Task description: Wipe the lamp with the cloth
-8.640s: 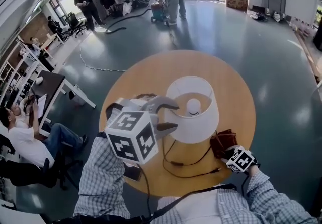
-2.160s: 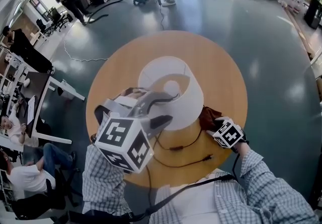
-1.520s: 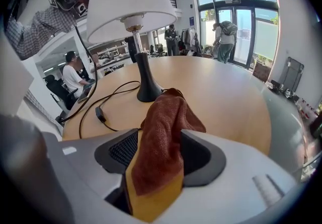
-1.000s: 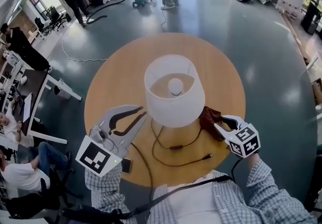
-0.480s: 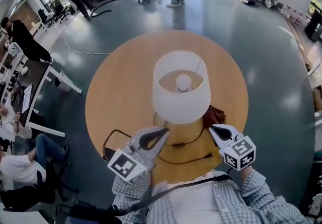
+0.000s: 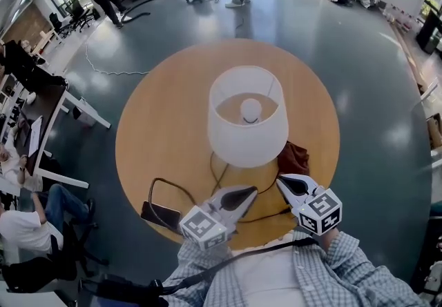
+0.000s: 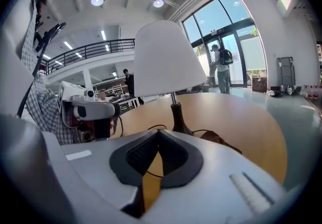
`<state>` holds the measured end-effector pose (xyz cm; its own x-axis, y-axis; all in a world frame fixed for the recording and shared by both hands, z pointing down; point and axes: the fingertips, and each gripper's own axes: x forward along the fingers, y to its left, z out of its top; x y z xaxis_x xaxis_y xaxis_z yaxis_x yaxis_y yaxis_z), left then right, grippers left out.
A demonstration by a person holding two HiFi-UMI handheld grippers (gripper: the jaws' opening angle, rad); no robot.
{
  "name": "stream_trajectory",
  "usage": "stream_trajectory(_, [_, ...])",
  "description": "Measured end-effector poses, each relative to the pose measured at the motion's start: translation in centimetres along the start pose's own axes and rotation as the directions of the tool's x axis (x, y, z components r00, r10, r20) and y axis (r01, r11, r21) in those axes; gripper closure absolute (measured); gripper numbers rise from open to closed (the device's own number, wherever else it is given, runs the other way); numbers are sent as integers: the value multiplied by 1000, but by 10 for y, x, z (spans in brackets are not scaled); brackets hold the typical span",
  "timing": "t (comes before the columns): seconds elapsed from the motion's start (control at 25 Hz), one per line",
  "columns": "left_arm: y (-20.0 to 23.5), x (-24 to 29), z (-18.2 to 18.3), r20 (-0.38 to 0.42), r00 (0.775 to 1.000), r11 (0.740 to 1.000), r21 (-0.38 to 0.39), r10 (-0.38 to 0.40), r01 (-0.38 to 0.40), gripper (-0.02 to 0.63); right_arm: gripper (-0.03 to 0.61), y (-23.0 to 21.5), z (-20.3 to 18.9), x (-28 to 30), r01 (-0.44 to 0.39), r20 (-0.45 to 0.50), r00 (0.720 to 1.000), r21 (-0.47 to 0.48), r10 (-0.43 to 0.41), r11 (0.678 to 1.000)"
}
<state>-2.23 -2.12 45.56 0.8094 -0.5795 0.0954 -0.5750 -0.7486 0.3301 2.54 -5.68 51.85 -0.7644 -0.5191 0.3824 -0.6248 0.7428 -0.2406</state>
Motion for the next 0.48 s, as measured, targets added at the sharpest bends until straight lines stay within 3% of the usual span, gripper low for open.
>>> stream_trajectory(0.2, [-5, 10, -25, -66, 997, 999, 16, -44, 45, 609, 575, 3, -4, -3, -5, -9, 1000, 11, 5, 1000])
stream_trajectory(0.48, [-8, 11, -23, -52, 997, 999, -15, -53, 52, 609, 575, 4, -8, -6, 0, -28, 1000, 22, 1, 1000])
